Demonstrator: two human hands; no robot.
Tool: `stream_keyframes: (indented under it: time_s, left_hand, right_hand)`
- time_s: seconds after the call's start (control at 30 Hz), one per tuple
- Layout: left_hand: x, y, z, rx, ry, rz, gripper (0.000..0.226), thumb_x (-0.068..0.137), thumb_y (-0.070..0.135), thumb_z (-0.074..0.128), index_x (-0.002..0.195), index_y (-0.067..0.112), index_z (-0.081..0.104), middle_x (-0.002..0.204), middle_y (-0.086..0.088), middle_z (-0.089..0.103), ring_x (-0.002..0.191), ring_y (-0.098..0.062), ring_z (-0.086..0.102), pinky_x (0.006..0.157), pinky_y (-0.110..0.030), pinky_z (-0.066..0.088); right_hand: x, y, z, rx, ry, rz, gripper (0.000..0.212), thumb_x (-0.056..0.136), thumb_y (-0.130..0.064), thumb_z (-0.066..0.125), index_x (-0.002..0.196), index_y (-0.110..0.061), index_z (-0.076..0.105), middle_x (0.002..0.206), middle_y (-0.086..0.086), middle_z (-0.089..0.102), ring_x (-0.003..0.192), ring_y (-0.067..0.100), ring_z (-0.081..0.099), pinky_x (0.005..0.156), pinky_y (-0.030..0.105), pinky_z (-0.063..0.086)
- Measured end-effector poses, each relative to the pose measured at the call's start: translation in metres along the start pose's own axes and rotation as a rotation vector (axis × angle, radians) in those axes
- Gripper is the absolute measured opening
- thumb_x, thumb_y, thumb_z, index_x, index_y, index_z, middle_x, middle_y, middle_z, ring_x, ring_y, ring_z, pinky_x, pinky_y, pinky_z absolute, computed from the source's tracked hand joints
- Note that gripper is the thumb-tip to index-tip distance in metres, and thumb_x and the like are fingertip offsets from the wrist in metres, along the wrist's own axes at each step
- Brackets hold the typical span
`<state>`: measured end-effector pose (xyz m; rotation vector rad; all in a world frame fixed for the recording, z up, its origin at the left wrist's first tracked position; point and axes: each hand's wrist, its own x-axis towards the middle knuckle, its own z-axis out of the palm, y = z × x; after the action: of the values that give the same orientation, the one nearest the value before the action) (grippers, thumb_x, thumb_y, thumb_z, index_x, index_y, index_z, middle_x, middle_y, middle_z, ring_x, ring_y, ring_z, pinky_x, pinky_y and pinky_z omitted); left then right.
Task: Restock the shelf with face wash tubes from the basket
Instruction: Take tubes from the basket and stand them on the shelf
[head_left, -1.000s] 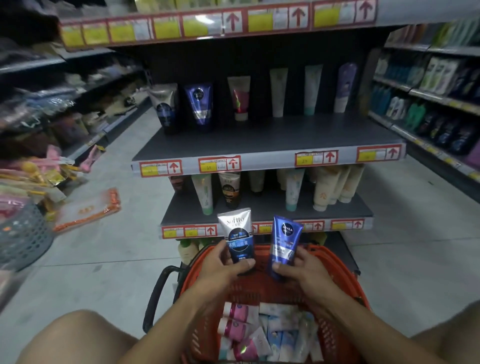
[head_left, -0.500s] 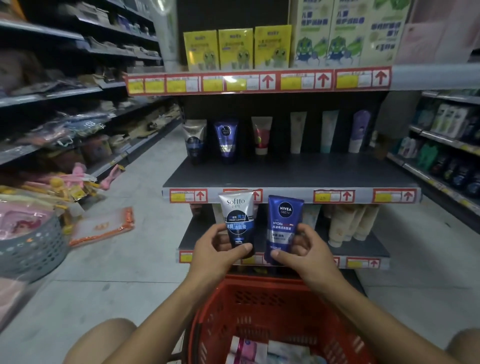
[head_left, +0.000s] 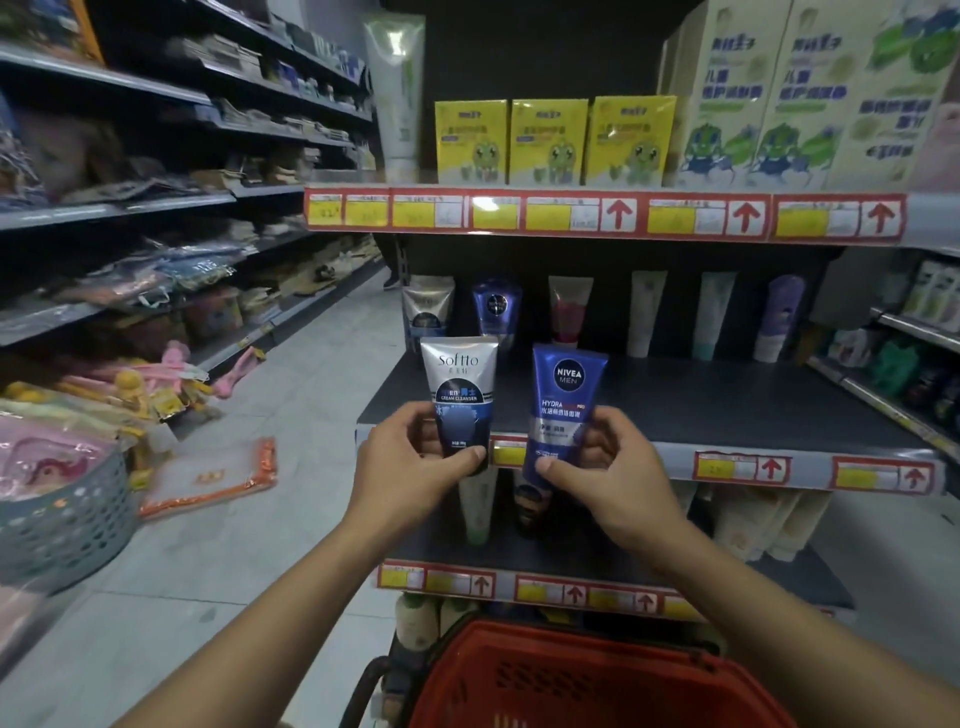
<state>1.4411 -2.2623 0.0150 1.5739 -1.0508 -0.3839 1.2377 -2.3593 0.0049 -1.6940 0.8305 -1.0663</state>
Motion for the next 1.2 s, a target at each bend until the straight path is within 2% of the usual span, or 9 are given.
stream_keyframes:
  time_s: [0.1,0.27,0.33,0.47,0.57,0.8,0.9,1.07,1.2]
  left_hand:
    - [0.022,0.002,-0.007,0.060,0.030,0.038,0.056,0.073,0.026,0.092,0.123,0.026,0.067,0.104,0.014,0.075,0.094,-0.004,0.072,0.084,-0.030,0.063]
    - [0.060,0.001,-0.015,0.164,0.067,0.071,0.058,0.077,0.029,0.089,0.130,0.022,0.064,0.101,0.014,0.068,0.086,0.004,0.064,0.067,-0.007,0.049]
    - [0.076,-0.002,-0.017,0.197,0.093,0.065,0.060,0.077,0.031,0.089,0.131,0.021,0.064,0.100,0.012,0.069,0.082,0.004,0.062,0.060,-0.005,0.045]
    - [0.106,-0.012,-0.018,0.278,0.117,0.053,0.067,0.079,0.037,0.087,0.138,0.018,0.060,0.123,-0.001,0.072,0.091,-0.008,0.060,0.074,-0.019,0.050]
    - [0.122,-0.024,-0.015,0.327,0.126,0.034,0.070,0.077,0.040,0.088,0.137,0.018,0.061,0.124,-0.002,0.073,0.090,-0.010,0.059,0.080,-0.028,0.055]
    - [0.132,-0.048,-0.007,0.355,0.109,-0.004,0.072,0.077,0.042,0.087,0.139,0.020,0.056,0.129,-0.002,0.071,0.105,-0.021,0.069,0.080,-0.028,0.053]
    - [0.133,-0.047,-0.007,0.362,0.114,-0.006,0.081,0.072,0.048,0.089,0.138,0.021,0.051,0.128,0.000,0.069,0.096,-0.015,0.063,0.077,-0.028,0.052]
    - [0.142,-0.043,-0.008,0.394,0.097,-0.049,0.074,0.075,0.048,0.088,0.135,0.021,0.054,0.127,-0.002,0.070,0.102,-0.020,0.068,0.082,-0.033,0.057]
    - [0.154,-0.040,-0.008,0.424,0.055,-0.076,0.075,0.075,0.044,0.088,0.138,0.019,0.057,0.129,-0.003,0.070,0.109,-0.024,0.068,0.086,-0.034,0.055]
  right_hand:
    - [0.025,-0.004,0.010,-0.019,0.031,-0.029,0.059,0.073,-0.017,0.090,0.120,-0.028,0.057,0.109,-0.003,0.074,0.098,0.009,0.073,0.085,0.035,0.061]
    - [0.062,-0.010,0.027,-0.086,0.087,-0.056,0.062,0.072,-0.019,0.091,0.123,-0.026,0.056,0.109,-0.004,0.073,0.096,0.009,0.072,0.085,0.038,0.062]
    - [0.074,-0.011,0.034,-0.138,0.126,-0.061,0.061,0.072,-0.020,0.090,0.122,-0.027,0.056,0.107,-0.007,0.072,0.094,0.006,0.071,0.084,0.034,0.062]
    - [0.097,-0.009,0.046,-0.259,0.168,-0.053,0.059,0.075,-0.024,0.089,0.121,-0.032,0.052,0.109,-0.011,0.068,0.098,0.004,0.067,0.087,0.033,0.059]
    - [0.112,-0.002,0.054,-0.342,0.169,-0.051,0.058,0.074,-0.025,0.089,0.117,-0.033,0.050,0.109,-0.012,0.067,0.098,0.006,0.067,0.089,0.033,0.058]
    - [0.119,0.020,0.066,-0.455,0.144,-0.059,0.061,0.073,-0.029,0.089,0.116,-0.035,0.047,0.108,-0.012,0.067,0.095,0.009,0.068,0.087,0.037,0.059]
    - [0.120,0.021,0.065,-0.489,0.141,-0.055,0.062,0.073,-0.030,0.088,0.118,-0.035,0.046,0.110,-0.012,0.065,0.096,0.009,0.066,0.087,0.035,0.059]
    - [0.127,0.020,0.064,-0.581,0.098,-0.023,0.052,0.075,-0.033,0.086,0.117,-0.027,0.057,0.107,-0.010,0.069,0.091,0.007,0.066,0.079,0.026,0.053]
    - [0.143,0.018,0.070,-0.633,0.086,-0.013,0.050,0.072,-0.040,0.088,0.114,-0.027,0.064,0.108,-0.008,0.072,0.093,0.011,0.067,0.081,0.028,0.053]
